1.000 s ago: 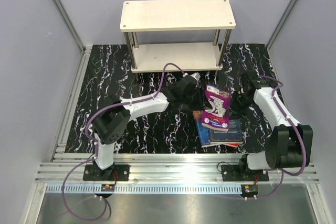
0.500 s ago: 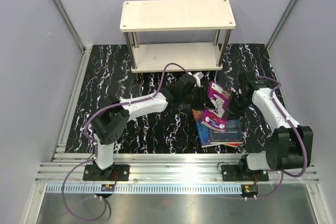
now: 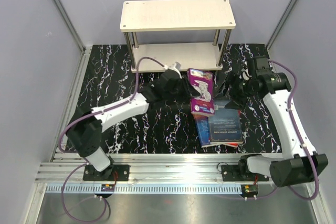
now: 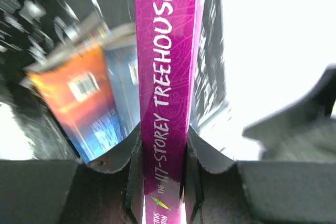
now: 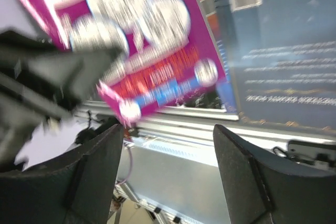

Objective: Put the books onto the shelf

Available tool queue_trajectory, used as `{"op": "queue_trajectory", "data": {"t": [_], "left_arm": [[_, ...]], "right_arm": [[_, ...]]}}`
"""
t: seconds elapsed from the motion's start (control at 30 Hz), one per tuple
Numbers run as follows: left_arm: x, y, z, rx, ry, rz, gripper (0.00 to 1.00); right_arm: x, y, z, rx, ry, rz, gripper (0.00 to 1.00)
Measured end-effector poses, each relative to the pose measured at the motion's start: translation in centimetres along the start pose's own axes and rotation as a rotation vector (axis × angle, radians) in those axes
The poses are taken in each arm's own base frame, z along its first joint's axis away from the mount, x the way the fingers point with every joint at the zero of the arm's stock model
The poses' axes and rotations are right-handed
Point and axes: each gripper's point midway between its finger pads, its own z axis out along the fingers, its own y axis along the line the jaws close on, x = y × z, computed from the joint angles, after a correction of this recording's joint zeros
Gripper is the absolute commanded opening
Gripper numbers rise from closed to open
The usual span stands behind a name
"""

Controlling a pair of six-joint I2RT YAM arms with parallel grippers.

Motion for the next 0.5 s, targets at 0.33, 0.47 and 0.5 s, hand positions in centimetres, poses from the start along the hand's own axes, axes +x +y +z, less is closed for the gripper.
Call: {"op": "queue_trajectory", "data": {"t": [0.33, 0.47, 0.5], "left_arm": [[-11.9, 8.4, -0.8, -0.057, -0.467, -0.299, 0.00], [-16.1, 10.2, 1.6, -0.008, -0.614, -0.410, 0.00], [-17.2, 10.7, 2.3, -0.001, -0.657, -0.436, 0.00]], "right_arm": [[2.5, 2.9, -4.2, -0.141, 0.005, 0.030, 0.77], [2.5, 2.3, -4.0, -0.108, 0.011, 0.022, 0.77], [2.5, 2.0, -3.7, -0.091, 0.020, 0.021, 0.77]]}}
